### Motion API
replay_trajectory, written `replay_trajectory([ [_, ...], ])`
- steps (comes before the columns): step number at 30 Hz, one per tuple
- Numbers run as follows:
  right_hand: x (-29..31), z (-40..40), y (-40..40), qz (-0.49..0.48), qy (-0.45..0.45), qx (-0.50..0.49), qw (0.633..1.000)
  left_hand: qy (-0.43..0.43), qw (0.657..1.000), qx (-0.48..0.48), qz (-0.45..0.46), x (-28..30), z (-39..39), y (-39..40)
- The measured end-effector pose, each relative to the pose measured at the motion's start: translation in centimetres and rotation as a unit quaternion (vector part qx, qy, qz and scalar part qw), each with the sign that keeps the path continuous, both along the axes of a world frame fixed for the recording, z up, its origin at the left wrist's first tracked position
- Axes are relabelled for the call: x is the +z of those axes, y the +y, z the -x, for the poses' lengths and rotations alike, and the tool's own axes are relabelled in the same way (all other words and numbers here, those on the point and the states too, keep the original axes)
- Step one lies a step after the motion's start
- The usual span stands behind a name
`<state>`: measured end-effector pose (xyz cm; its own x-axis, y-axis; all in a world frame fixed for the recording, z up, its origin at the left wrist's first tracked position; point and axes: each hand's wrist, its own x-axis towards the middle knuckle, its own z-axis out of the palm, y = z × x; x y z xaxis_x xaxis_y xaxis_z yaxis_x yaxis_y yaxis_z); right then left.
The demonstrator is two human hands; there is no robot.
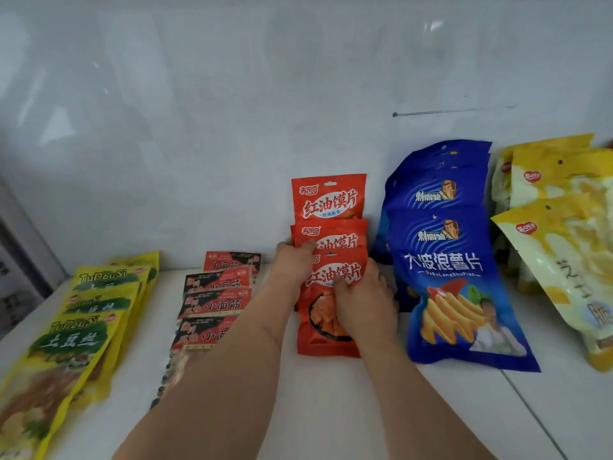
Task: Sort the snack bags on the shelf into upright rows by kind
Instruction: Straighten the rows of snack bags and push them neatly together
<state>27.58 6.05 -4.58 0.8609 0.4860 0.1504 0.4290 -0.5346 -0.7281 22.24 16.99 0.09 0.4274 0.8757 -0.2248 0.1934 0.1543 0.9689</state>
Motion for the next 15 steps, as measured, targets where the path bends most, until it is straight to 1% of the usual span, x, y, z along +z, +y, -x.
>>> replay_trajectory([
  [4, 0.2, 0.2, -0.3, -0.029, 0.007, 0.004, 1.000, -0.006, 1.000, -0.027, 0.007, -0.1, 0.6, 0.2],
  [10, 1.1, 0.7, -1.5, -0.069, 0.047, 0.008, 0.996, -0.002, 0.999, -0.048, 0.008, -0.7, 1.3, -0.3],
  [13, 1.2, 0.7, -2.2, -0.074, 0.059, -0.001, 0.996, 0.022, 0.998, -0.053, -0.006, -1.0, 1.7, -0.7],
  [15, 1.2, 0.8, -2.6, -0.079, 0.067, -0.005, 0.995, 0.053, 0.996, -0.068, -0.022, -0.9, 2.0, -0.9],
])
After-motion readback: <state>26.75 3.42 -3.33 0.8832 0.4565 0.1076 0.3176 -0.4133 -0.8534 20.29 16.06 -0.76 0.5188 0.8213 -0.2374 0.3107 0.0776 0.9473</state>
